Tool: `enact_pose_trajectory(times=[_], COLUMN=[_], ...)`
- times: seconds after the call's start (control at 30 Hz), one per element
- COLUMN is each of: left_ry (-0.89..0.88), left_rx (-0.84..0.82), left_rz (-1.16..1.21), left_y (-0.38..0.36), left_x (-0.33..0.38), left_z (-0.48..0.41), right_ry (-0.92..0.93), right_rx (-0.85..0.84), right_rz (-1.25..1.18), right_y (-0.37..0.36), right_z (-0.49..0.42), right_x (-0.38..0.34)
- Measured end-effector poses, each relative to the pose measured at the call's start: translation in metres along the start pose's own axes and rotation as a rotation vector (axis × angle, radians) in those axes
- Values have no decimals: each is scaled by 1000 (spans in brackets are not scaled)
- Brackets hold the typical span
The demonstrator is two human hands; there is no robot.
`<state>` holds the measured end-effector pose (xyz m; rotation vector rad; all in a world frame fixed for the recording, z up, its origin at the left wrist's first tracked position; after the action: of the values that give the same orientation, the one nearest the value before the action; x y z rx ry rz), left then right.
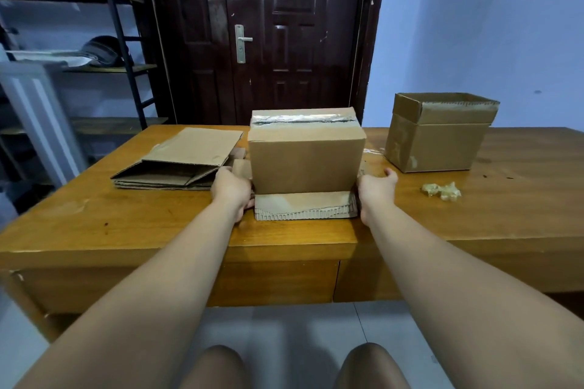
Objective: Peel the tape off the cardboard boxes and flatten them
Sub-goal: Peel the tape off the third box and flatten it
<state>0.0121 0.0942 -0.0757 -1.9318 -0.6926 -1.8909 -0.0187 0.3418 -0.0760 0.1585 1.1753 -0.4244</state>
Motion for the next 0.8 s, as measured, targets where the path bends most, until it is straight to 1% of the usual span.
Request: enact_pose_trajectory(times=[0.1,0.2,0.23,0.27,0.3,0.37,0.4,0.5,0.57,0.63,0.73,0.77,0.8], left_ry=[-80,-120,-137,-154,-163,-167,-176,-207,-187,-136,-135,-139,-143], left_rx=[4,-2,-11,-23,-33,-57,-69,-119,-108,-89,-114,-123,-115], left_rz=[-248,-480,-545,-598,-635,-651,-656,-739,-762,-767,-755,-721,-628], left_y=[0,1,1,0,0,-3,-4,-11,-13,-15,-21,-21,-20], left_x=[1,1,2,2,3,3,3,2,1,0,2,2,3], left_z=[0,2,2,2,2,4,5,10,13,18,23,24,24], right_ry=[18,115,159,204,241,257,265,294,297,282,273,284,292], right_rx=[91,218,248,245,202,94,54,-95,-169,-176,-140,-127,-117], right_rz=[58,328,358,346,280,55,-15,-63,-7,51,72,89,110], right_y=[2,5,7,9,10,11,10,-1,-8,-8,-3,-3,-3], right_z=[2,4,4,3,3,7,10,18,24,25,23,24,24], right_x=[-5,-13,-15,-17,-18,-23,-28,-42,-46,-47,-48,-50,-51])
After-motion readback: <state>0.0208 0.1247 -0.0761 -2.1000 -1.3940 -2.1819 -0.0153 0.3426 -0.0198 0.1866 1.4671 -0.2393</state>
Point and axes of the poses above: each hand's wrist, its own z-axis away from the middle knuckle, its own y-axis out of the back of the hand, x = y × z, the point moved 4 cm from there along -z, towards the middle knuckle, and after that the axes turned 10 degrees about -y, right-handed, at the moved point
